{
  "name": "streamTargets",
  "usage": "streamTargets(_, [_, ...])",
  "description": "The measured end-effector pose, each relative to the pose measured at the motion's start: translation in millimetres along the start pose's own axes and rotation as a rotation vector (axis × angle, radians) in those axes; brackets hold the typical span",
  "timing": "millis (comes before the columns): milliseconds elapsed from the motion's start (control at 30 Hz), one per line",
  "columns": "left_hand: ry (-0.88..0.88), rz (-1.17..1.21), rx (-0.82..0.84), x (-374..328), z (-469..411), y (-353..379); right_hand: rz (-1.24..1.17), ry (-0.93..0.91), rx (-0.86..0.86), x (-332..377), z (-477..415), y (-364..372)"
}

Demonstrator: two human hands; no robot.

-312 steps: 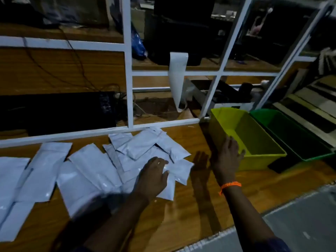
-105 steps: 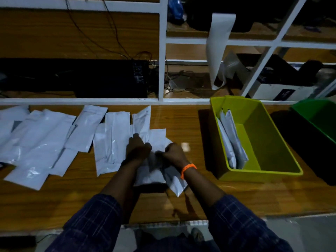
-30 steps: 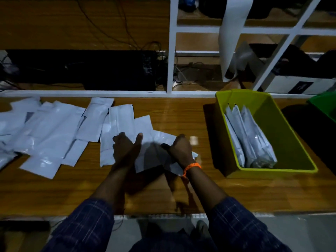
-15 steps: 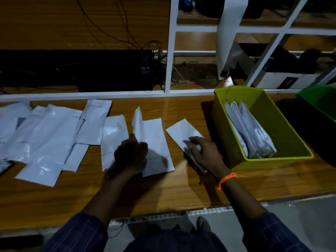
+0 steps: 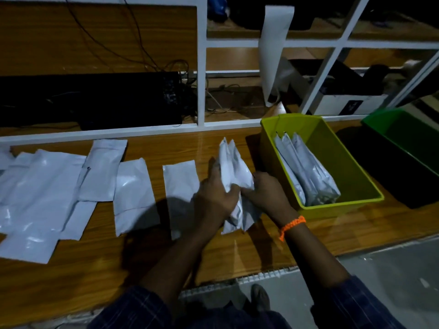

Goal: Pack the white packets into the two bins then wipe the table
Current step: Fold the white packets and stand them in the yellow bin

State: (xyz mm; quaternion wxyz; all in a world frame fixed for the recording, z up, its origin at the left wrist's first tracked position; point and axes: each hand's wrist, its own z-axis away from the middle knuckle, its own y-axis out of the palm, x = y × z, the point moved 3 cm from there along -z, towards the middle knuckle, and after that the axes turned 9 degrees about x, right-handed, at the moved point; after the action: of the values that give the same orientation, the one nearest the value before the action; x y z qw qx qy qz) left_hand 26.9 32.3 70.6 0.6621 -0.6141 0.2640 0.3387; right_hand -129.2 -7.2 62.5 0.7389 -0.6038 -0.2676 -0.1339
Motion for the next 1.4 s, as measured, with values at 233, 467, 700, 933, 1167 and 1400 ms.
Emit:
streamTargets(233, [0.362,0.355,0.125,-131,-7,24,-0.288,-0.031,-0.110,1,45,-138])
streamTargets(467, [0.227,0.877,0.583,-204,-42,100,-0.306,0.138,-0.233,-80,50,-215])
streamTargets(700, [0.530,-0.357,0.541,-194,-101,177,0.240,0.244,-0.340,-134,26,-213])
streamTargets(933, [0.615,-1.054,0.762,-196,-124,200,0.599,0.227,-0.170,-152,-25,-168])
streamTargets(1167, [0.868,-0.974,0.556,-177,-144,183,0.190,0.260,0.150,-183,-55,-136])
streamTargets(1400, [0.811,-0.699,0.666,-161,-134,169,-0.458,0.251,0.450,-194,-54,-128])
